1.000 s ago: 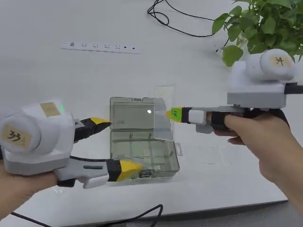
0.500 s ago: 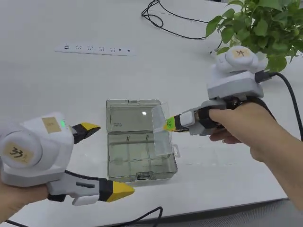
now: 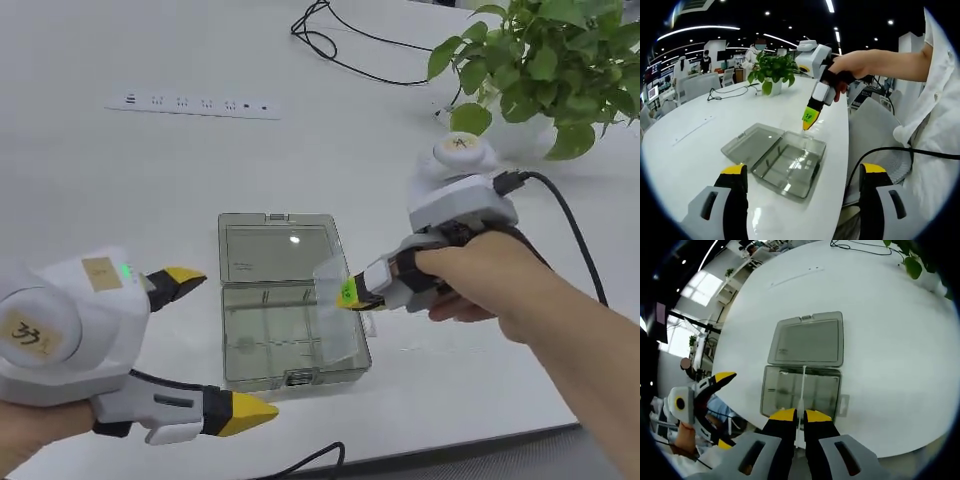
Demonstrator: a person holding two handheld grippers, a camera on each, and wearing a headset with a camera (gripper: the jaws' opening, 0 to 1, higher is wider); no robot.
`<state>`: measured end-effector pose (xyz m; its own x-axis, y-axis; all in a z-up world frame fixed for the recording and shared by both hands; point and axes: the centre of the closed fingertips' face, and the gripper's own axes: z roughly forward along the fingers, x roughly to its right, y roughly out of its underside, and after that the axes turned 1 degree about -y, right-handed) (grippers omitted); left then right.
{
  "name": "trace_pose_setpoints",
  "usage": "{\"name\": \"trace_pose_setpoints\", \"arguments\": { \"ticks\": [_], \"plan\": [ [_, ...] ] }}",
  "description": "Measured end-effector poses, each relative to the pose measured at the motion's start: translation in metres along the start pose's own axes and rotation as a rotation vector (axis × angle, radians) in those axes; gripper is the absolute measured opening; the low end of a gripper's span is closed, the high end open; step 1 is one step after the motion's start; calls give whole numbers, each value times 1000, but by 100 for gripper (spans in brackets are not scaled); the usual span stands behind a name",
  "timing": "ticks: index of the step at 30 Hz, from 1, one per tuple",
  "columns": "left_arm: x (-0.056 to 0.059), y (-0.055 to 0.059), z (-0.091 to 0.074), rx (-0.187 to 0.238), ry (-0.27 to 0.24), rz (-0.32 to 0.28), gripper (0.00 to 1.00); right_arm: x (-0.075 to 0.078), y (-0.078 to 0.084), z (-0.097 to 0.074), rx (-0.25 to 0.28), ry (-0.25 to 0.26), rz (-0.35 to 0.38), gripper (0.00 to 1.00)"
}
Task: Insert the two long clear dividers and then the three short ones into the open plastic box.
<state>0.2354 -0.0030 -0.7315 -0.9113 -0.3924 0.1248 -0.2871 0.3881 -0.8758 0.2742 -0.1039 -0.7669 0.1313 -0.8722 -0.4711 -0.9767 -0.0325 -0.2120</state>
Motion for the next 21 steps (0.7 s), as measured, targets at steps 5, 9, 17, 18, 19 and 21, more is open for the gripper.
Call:
{"name": "trace_pose_setpoints", "arguments": {
  "ticks": [5, 9, 17, 18, 19, 21],
  "plan": [
    [0, -1, 1, 10, 1, -5, 94, 5, 1, 8, -20, 6, 17, 6],
    [0, 1, 2, 8, 0, -11, 94, 7, 3, 14, -36, 5, 26, 6],
    [0, 2, 3, 9, 2, -20, 94, 14, 1, 19, -47, 18, 34, 6],
    [0, 1, 3, 10, 2, -21, 94, 14, 1, 19, -48, 21, 34, 6],
    [0, 0, 4, 14, 3, -23, 94, 13, 2, 19, -49, 20, 31, 6],
    [0, 0, 4, 16, 4, -24, 93, 13, 3, 19, -50, 19, 32, 6]
  ]
}}
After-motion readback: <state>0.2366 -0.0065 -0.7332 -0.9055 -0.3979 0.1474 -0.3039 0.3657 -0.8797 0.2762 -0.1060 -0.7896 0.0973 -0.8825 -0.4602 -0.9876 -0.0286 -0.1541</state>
